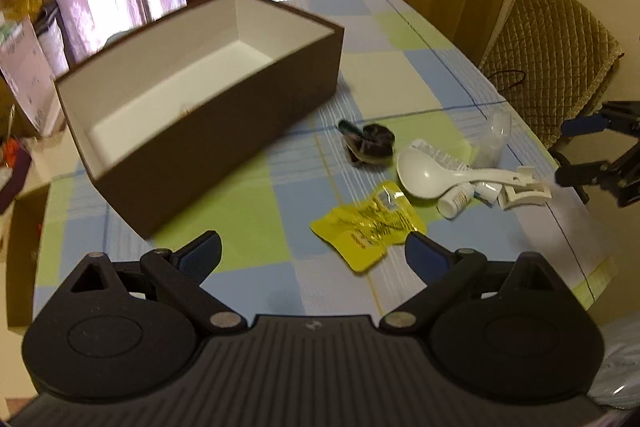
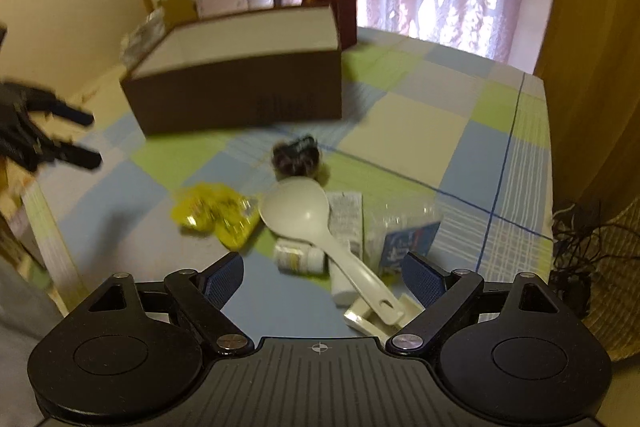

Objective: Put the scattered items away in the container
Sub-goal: 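Grasp the white ladle with the right tool while the left tool grasps the yellow packet, then lift both held items and carry them over the brown box, then open both tools to drop the yellow packet and ladle into the box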

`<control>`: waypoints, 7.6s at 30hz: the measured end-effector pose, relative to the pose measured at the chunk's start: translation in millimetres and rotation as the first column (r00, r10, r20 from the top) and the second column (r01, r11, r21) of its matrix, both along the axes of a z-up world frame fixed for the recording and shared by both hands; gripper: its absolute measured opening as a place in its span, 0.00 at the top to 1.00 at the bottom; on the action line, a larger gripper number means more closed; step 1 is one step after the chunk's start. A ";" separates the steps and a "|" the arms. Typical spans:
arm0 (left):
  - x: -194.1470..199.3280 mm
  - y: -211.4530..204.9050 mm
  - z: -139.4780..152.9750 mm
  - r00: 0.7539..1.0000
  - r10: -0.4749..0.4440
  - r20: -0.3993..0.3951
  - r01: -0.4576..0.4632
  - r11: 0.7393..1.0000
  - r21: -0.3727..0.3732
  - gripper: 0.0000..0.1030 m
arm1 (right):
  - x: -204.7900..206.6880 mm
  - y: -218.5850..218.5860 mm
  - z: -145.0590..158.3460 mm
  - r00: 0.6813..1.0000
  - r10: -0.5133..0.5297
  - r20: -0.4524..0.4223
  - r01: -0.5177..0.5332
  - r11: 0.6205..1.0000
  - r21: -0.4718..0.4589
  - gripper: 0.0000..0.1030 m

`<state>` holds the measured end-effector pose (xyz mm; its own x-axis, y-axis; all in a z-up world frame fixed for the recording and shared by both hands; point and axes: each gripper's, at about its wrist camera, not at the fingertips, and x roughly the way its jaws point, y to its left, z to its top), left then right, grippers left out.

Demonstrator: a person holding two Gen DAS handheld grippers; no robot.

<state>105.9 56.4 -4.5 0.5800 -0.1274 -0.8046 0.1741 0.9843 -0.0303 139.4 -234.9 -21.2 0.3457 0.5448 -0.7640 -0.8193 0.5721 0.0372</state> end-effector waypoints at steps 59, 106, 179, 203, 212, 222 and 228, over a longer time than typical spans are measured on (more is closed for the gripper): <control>45.6 37.3 -83.8 0.982 0.012 -0.188 -0.056 0.972 -0.230 0.12 | -44.6 110.4 -65.3 0.855 0.231 0.465 -0.128 0.962 -0.241 0.96; 41.0 96.1 16.7 0.983 0.167 0.083 -0.102 0.852 -0.514 0.85 | -52.6 110.0 35.4 0.862 0.156 0.482 -0.189 0.982 0.022 0.96; 235.5 195.4 -19.9 0.982 0.184 0.041 -0.178 0.977 -0.118 0.85 | 179.6 376.5 -27.6 0.875 0.407 0.262 -0.392 0.913 -0.112 0.96; 277.1 203.5 -55.5 0.967 0.249 -0.063 -0.250 0.968 -0.005 0.77 | 213.4 382.4 -43.0 0.969 0.247 -0.014 -0.247 0.962 -0.117 0.95; 267.1 197.0 -41.0 0.975 0.222 -0.024 -0.218 0.969 0.119 0.36 | 208.9 373.5 -37.1 0.961 0.271 -0.061 -0.276 0.956 -0.100 0.95; 257.8 193.0 -28.6 0.978 0.210 -0.007 -0.207 0.967 0.151 0.31 | 199.8 359.2 -28.2 0.958 0.276 -0.072 -0.282 0.956 -0.076 0.95; 251.0 185.0 -25.0 0.978 0.209 -0.009 -0.206 0.966 0.154 0.22 | 193.4 346.3 -18.6 0.963 0.261 -0.069 -0.264 0.963 -0.045 0.95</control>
<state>356.9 241.4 -29.6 0.5606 0.1184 -0.8196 -0.0333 0.9922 0.1205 332.8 111.4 -39.8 0.1467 0.5683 -0.8096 -0.9381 0.3396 0.0684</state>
